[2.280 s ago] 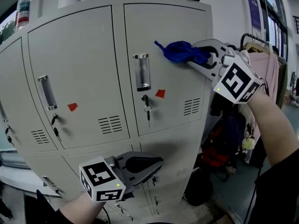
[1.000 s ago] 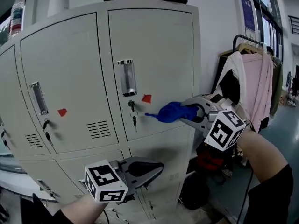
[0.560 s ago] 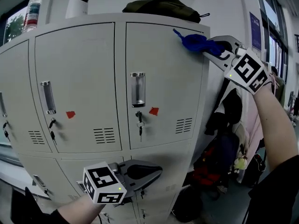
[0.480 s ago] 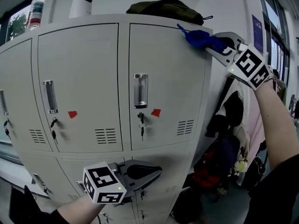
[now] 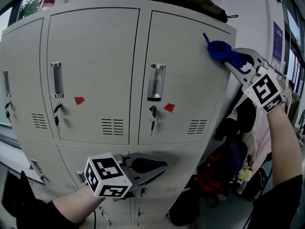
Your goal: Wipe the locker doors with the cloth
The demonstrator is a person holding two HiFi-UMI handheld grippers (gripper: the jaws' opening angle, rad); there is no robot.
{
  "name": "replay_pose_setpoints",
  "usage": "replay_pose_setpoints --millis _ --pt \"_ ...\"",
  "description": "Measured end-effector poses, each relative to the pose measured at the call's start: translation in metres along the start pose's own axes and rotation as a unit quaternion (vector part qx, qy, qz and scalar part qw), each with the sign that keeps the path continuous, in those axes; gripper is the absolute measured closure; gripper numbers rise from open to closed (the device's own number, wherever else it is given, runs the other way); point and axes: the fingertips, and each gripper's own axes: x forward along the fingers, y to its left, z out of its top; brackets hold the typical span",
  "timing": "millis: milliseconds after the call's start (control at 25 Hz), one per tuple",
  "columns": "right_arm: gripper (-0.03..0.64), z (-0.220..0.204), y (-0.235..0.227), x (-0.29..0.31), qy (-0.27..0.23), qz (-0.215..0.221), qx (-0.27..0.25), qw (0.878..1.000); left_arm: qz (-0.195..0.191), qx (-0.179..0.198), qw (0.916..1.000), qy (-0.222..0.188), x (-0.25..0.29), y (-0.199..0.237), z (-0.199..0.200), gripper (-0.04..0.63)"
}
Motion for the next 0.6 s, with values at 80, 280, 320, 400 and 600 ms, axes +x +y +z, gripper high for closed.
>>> replay_pose_setpoints --millis 80,280,320,400,600 --pt "0.514 -0.004 0.030 -0.006 -0.002 0.013 -0.005 1.000 -0.004 0.004 0.9999 0.009 0.005 -0.003 -0.001 0.588" --pt "0.514 -0.009 0.103 -0.018 -0.005 0.055 -0.003 0.998 -0.008 0.014 0.9998 0.010 0.013 -0.008 0.008 0.588" --pt "0.514 -0.011 0.115 -0.021 -0.003 0.063 -0.003 0.998 -0.008 0.015 0.9998 0.009 0.014 -0.009 0.010 0.588" --pt "0.514 -0.013 0.141 -0.026 -0.011 0.076 0.009 0.997 -0.007 0.016 0.9998 0.007 0.016 -0.009 0.013 0.588" --pt "0.514 -0.018 0.224 -0.041 -0.013 0.127 0.016 0.992 -0.006 0.011 0.9999 0.005 0.022 -0.009 0.015 0.588"
